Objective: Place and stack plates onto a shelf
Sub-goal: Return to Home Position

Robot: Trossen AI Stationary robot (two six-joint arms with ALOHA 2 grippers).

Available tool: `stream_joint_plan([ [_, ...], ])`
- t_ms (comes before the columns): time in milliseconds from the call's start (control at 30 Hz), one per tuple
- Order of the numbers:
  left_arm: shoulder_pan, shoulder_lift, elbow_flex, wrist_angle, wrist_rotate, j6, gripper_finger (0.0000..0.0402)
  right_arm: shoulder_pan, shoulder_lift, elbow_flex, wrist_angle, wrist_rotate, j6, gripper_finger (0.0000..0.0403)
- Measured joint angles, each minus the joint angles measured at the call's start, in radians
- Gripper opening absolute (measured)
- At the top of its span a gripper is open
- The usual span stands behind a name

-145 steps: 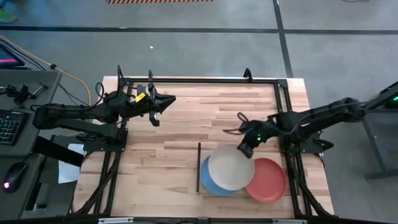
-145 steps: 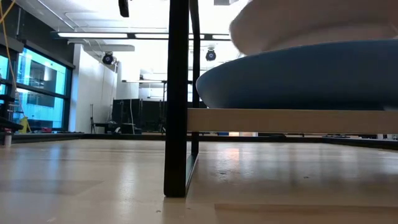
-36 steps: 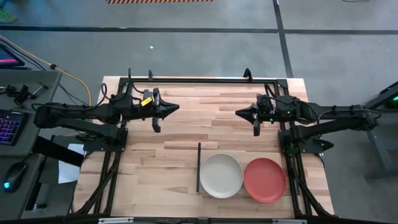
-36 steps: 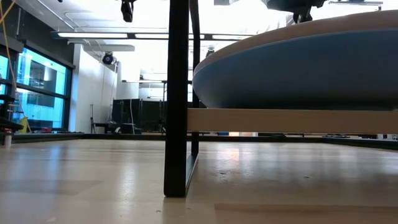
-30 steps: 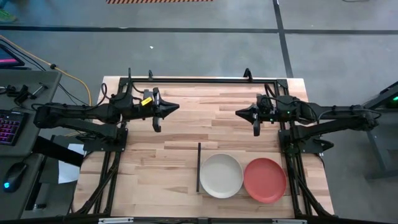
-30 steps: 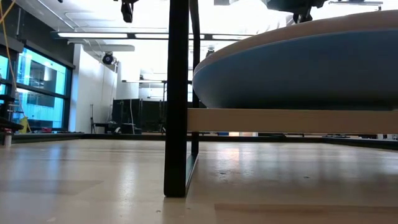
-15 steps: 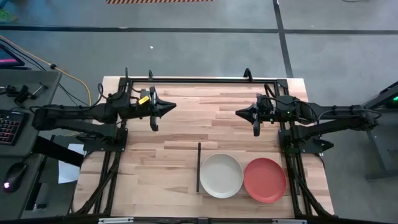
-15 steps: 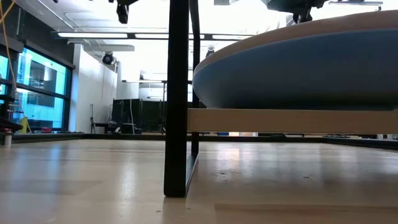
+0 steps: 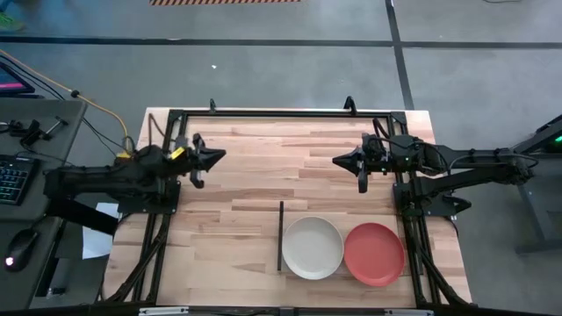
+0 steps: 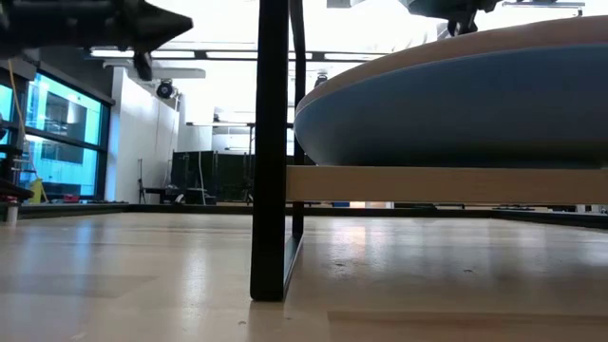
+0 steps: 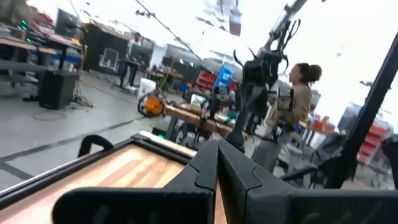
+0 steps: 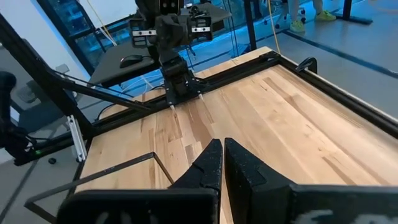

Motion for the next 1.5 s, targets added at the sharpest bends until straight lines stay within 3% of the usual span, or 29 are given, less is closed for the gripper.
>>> stream_joint_plan([
  [333,0.032,-0.254,-0.160,-0.012,-0.003,-0.124,0.0000,0.000,0.000,0.000,0.000,0.000,0.050,0.0000],
  [533,-0.023,-0.259,-0.206,0.013,-0.048,-0.181,0.0000,0.000,0.000,0.000,0.000,-0.001,0.056,0.0000],
  [900,-0.187,-0.258,-0.206,0.006,-0.184,-0.027,0.0000,0.000,-0.002,0.000,0.000,-0.018,0.051,0.0000],
  [1000,-0.175,-0.281,-0.206,-0.015,-0.143,0.032,0.0000,0.000,-0.002,0.000,0.000,-0.018,0.051,0.0000],
  [1133,-0.134,-0.333,-0.205,-0.147,-0.028,0.002,0.0000,0.000,-0.002,0.000,-0.002,-0.018,0.062,0.0000],
  [1367,-0.062,-0.461,-0.205,-0.297,0.081,-0.018,0.0000,0.000,-0.002,0.000,-0.003,-0.018,0.105,0.0000],
  [1500,-0.033,-0.457,-0.205,-0.385,0.138,-0.021,0.0000,0.000,-0.002,0.000,-0.005,-0.018,0.109,0.0000],
])
